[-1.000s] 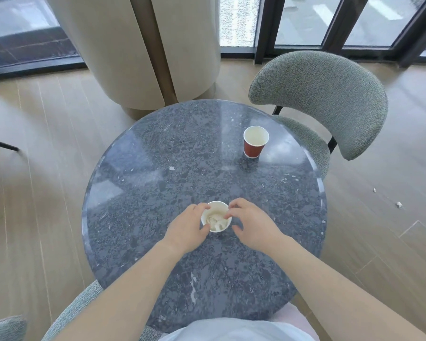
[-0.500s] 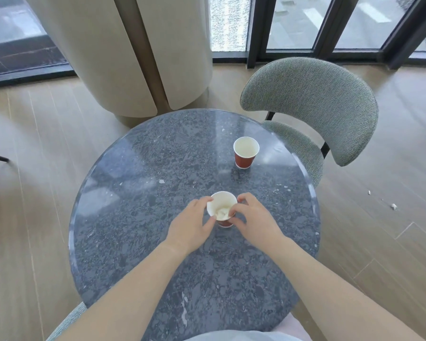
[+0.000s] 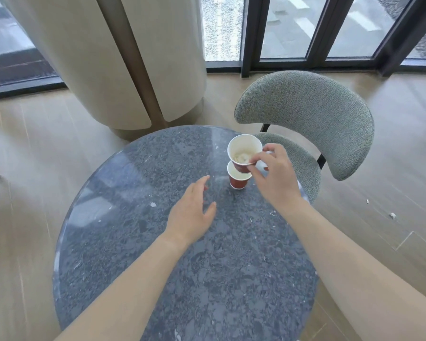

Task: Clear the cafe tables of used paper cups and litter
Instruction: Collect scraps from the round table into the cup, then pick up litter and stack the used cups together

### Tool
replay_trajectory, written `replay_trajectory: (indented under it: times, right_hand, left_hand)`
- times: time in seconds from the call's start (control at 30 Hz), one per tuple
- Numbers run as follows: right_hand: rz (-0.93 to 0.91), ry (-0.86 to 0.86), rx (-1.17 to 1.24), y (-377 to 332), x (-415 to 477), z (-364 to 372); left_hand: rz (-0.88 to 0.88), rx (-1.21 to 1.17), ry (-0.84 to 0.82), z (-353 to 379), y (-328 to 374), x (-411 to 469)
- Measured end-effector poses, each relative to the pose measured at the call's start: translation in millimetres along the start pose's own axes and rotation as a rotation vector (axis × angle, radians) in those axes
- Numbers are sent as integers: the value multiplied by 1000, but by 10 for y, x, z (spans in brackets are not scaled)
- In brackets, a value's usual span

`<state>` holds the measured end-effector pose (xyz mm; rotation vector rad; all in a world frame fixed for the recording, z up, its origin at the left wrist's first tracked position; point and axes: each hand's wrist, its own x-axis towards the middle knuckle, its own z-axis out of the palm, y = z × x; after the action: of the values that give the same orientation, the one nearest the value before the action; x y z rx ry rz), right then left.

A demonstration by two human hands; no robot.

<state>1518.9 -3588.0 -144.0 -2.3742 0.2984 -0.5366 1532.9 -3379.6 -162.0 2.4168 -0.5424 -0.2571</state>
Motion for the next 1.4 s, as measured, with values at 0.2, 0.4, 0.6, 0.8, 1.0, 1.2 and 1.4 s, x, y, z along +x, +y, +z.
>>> replay_trajectory:
  times: [0.2, 0.4, 0.6, 0.8, 1.0, 1.2, 1.4]
  right_hand:
    - [63, -115, -56, 327, 1, 284]
    - [104, -313, -63, 513, -112, 498]
    - [36, -424, -62, 462, -356, 484]
    - [82, -457, 35, 316, -763, 359]
    - [124, -411, 137, 123, -1101, 142]
    - [148, -303, 127, 110, -1407, -230]
    - [215, -245, 96, 305, -1674, -639]
  left_hand:
    - [-29, 43, -95, 129, -183, -74]
    - [-15, 80, -140, 234, -231, -46]
    - [21, 91, -134, 287, -139, 40]
    - [28, 111, -157, 314, -89, -92]
    - [77, 63, -184, 304, 26, -310]
    - [155, -4, -182, 399, 294, -485]
    - [197, -22, -220, 645, 667, -618]
